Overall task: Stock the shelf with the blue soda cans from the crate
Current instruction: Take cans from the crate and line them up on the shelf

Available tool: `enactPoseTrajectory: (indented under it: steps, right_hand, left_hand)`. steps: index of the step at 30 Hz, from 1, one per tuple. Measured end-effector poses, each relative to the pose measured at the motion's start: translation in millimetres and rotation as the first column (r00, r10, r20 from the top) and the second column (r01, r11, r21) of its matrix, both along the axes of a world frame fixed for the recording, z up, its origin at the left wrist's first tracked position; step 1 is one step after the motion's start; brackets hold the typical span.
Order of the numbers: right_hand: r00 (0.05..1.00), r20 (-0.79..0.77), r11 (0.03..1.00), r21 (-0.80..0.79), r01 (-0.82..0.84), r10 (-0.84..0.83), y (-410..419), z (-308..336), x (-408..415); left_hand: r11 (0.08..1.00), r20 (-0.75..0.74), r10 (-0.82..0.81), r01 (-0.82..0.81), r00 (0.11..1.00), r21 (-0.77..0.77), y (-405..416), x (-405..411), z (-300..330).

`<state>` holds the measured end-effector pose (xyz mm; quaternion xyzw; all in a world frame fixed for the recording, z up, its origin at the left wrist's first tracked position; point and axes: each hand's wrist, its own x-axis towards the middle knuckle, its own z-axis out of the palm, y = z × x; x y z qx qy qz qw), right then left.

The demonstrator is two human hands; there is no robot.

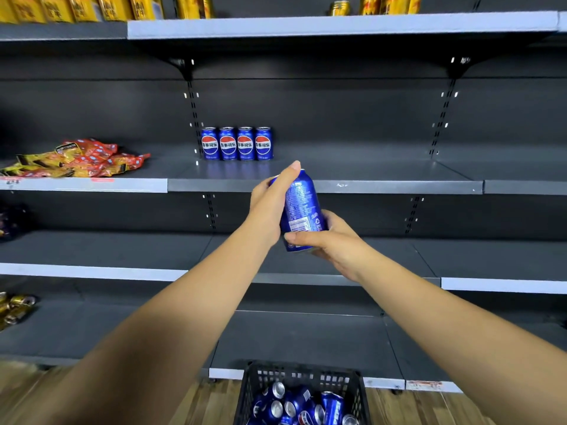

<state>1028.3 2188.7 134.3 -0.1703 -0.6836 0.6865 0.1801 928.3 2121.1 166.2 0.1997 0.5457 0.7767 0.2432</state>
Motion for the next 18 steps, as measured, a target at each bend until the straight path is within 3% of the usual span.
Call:
enactPoseTrajectory:
  steps: [4,7,14,18]
  right_hand:
    - [0.980,-0.082,0.957,-0.218,-0.193,0.179,3,4,6]
    - [0.974,-0.097,0.927,-0.302,-0.224,0.203,2,3,6]
    - [0.996,-0.091,0.992,-0.126,0.000,-0.011,-11,-4,2]
    - [0.988,-0.100,0.989,0.070,0.128,-0.121,-11,-1,1]
  left_hand:
    - [0.997,0.040,-0.069,0.067,0.997,0.042,-6,-5,7]
    - [0.986,0.025,-0.160,0.158,0.987,0.054,-7,-5,7]
    - [0.993,0.045,-0.105,0.102,0.993,0.062,-5,0,2]
    - [0.999,0.003,-0.027,0.027,1.000,0.038,-2,6,0]
